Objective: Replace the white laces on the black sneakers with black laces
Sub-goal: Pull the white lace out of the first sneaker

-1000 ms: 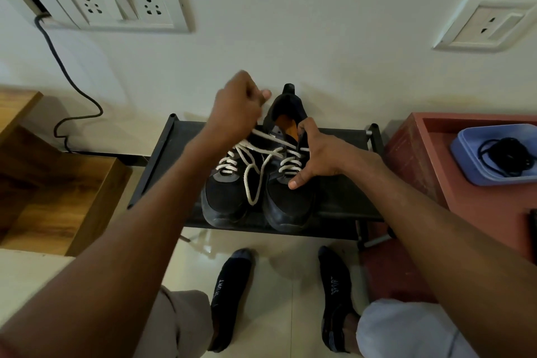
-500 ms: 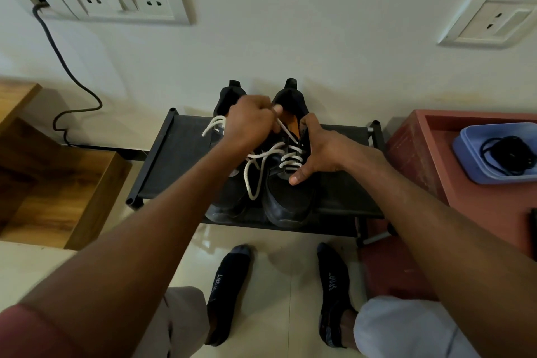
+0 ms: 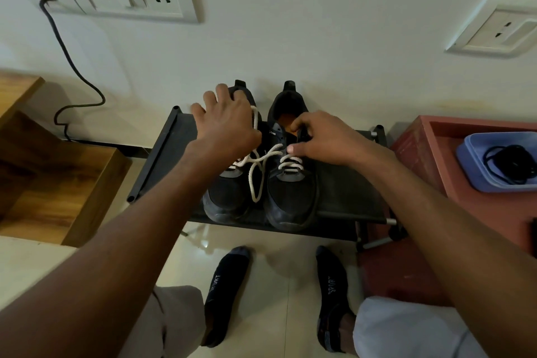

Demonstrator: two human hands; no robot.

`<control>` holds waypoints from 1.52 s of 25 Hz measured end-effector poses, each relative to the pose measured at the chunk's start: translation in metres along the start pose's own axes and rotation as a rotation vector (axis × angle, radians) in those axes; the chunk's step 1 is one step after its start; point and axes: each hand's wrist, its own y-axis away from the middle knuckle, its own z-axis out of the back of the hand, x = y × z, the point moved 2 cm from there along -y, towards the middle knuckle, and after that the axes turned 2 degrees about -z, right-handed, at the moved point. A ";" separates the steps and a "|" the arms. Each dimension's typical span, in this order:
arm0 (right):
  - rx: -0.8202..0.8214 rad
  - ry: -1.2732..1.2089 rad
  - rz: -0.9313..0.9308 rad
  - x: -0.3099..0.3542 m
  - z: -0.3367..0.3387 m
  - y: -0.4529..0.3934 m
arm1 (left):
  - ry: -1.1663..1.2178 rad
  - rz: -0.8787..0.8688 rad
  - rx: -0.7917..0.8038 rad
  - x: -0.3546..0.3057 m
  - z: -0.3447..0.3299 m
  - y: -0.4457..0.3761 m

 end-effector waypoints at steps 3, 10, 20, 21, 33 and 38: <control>-0.039 -0.031 0.006 0.008 -0.013 0.001 | 0.052 -0.302 0.051 -0.011 -0.010 -0.001; -0.199 -0.391 -0.268 -0.001 -0.026 -0.001 | -0.089 -0.408 0.242 -0.027 -0.042 -0.006; -0.471 0.041 -0.069 0.007 -0.021 0.016 | 0.017 -0.385 0.199 -0.016 -0.046 -0.003; -0.447 0.217 0.040 0.011 -0.027 0.015 | 0.026 -0.377 0.209 -0.016 -0.048 -0.003; -0.673 -0.322 -0.366 0.006 -0.015 0.024 | 0.030 -0.365 0.235 -0.015 -0.047 -0.007; -0.332 0.315 0.026 0.011 -0.037 0.009 | 0.028 -0.367 0.234 -0.015 -0.048 -0.007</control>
